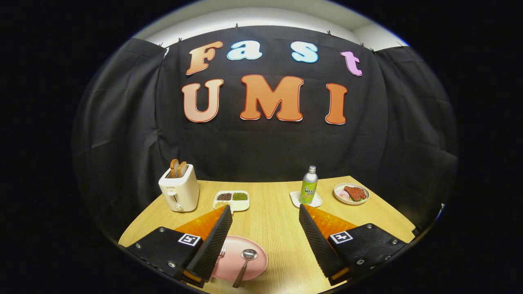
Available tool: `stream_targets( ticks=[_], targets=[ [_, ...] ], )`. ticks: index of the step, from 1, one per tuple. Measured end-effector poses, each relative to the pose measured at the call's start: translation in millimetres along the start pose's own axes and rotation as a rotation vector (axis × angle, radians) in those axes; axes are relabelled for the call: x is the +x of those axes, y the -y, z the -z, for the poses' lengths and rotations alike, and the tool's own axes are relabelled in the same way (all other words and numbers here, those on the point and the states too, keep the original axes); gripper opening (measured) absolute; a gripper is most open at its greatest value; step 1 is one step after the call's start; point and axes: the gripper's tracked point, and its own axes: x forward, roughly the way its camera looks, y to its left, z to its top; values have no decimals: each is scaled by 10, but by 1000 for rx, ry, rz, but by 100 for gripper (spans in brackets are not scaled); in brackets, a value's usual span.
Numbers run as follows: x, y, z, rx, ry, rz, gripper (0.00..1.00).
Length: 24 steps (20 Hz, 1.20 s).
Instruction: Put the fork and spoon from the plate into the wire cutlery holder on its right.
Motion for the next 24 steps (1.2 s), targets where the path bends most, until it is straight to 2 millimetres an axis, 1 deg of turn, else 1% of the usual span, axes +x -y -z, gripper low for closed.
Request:
stream_targets(
  ticks=[6,9,13,20,22,24],
  targets=[
    [-7,-67,113,-22,-8,-4,99],
    [11,-119,264,-36,-18,-5,99],
    [47,-244,621,-27,-65,-18,99],
    [133,-404,1458,-69,-210,-26,98],
    [155,-429,1659,-63,-255,-32,97],
    [194,-490,1862,-73,-305,-47,89]
  ],
)
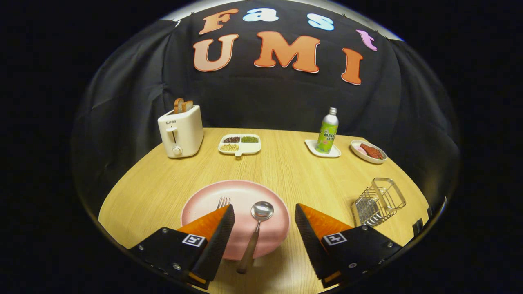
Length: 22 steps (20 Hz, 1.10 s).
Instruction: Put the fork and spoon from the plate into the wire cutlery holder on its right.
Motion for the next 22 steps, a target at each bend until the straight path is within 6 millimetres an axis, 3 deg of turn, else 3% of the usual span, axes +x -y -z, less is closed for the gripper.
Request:
stream_targets(
  ticks=[1,5,10,15,22],
  targets=[
    [35,-22,53,-1,-12,-6,79],
    [118,-83,271,-4,-78,-6,59],
    [196,-93,468,-11,-136,1,42],
    [236,-143,552,-25,-174,-10,23],
    [213,-85,534,-16,-200,11,5]
  ],
)
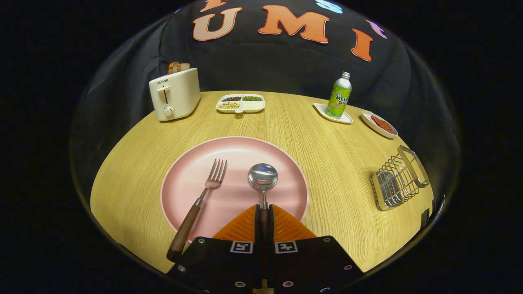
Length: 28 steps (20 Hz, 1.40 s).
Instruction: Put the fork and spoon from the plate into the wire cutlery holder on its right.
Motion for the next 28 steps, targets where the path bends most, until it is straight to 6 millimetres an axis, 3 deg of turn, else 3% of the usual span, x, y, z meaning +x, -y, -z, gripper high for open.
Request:
stream_targets(
  ticks=[3,8,18,28],
  targets=[
    [-118,4,-70,41,-16,-31,5],
    [-437,205,-316,40,-4,-87,5],
    [-914,1342,-793,18,13,4,5],
    [-1150,2188,-750,43,-83,81,5]
  ],
)
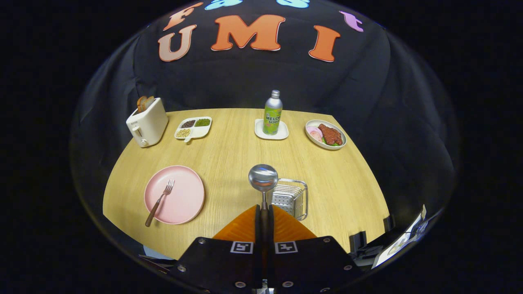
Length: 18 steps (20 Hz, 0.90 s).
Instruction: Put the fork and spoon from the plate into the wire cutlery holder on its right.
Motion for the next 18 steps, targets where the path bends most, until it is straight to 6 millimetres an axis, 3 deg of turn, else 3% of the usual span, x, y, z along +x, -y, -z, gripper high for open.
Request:
stream_targets(
  ticks=[6,18],
  targets=[
    [84,197,105,-4,-103,-2,5],
    [396,272,340,-44,-399,-34,5]
  ],
)
